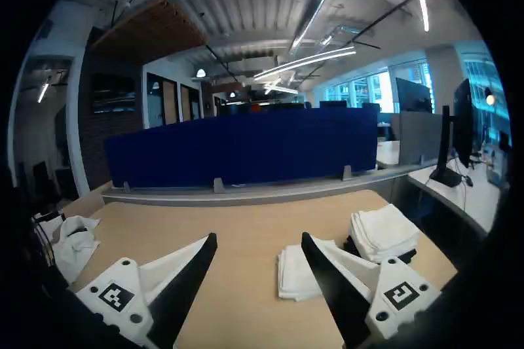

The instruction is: Fold towel

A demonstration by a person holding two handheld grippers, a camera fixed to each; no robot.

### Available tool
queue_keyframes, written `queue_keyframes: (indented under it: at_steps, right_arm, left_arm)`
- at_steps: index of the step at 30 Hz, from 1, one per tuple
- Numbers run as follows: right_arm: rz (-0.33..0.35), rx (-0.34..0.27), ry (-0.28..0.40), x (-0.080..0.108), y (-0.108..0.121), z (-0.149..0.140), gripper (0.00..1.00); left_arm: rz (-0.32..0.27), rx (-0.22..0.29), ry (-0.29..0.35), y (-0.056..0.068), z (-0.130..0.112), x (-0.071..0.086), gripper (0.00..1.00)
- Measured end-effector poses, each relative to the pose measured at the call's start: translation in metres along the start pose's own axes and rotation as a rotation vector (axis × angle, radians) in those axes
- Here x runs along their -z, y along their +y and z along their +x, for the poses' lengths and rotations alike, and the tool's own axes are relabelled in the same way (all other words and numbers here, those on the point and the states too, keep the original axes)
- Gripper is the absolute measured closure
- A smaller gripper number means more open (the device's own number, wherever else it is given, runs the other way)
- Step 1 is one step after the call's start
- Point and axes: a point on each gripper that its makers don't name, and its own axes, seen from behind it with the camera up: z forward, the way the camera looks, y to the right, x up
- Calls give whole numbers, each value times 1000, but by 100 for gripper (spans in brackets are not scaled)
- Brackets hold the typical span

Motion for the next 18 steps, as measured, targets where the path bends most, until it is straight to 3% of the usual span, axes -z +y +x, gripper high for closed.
queue_keyframes:
  at_steps: [3, 8, 18]
  right_arm:
    - [-18, 1, 2, -5, 10, 2, 0]
    - [-51, 7, 13, -18, 20, 4, 0]
    - [-51, 60, 7, -42, 9, -13, 0]
  left_arm:
    - [18, -14, 8, -5, -10, -5, 6]
    - [30, 12, 44, -9, -20, -11, 6]
    - [70, 22, 83, -31, -58, -18, 6]
